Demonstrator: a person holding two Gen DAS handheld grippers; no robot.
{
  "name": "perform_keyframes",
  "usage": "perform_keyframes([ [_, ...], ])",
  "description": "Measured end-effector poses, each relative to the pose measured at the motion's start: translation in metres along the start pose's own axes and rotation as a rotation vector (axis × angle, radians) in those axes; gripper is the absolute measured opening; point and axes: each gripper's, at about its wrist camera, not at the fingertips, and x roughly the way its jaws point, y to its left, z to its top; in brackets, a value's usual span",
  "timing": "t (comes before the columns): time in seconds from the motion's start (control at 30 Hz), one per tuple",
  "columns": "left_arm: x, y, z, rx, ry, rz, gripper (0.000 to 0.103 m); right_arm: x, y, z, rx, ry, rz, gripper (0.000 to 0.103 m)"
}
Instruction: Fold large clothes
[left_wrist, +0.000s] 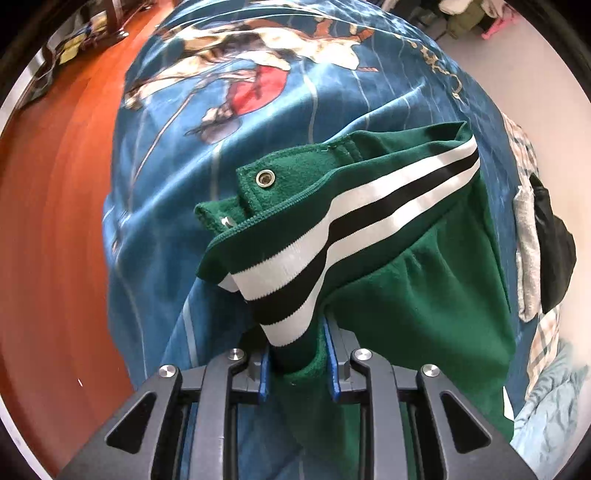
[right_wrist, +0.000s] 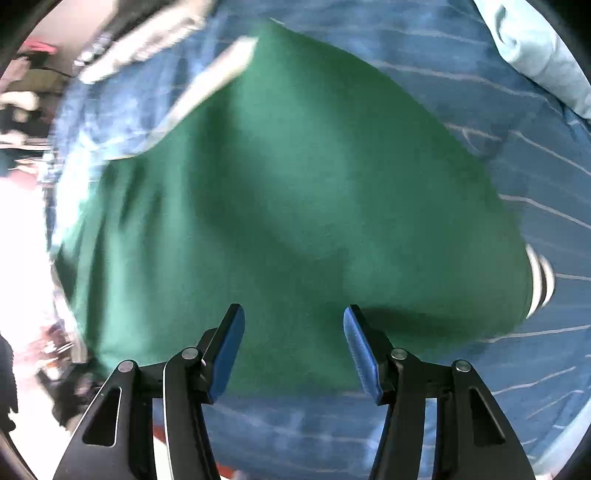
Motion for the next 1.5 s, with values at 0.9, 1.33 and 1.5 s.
perform_keyframes([
  [0.9, 0.015, -0.181, 0.079, 0.558, -0.117, 0.232, 0.091, -0.023, 0.024, 0.130, 0.009, -0.088, 0.146, 0.045],
  [1.33, 0.074, -0.206, 0.106, 0.722, -0.063, 0.257, 0.005, -0.012, 0.015, 0.137, 0.076, -0.121, 0.061, 0.025],
  [1.5, 0.083, -0.202, 0.112, 0.678, -0.029, 0.246, 0.009, 0.029, -0.002, 0.167, 0.162, -0.023, 0.068, 0.020],
])
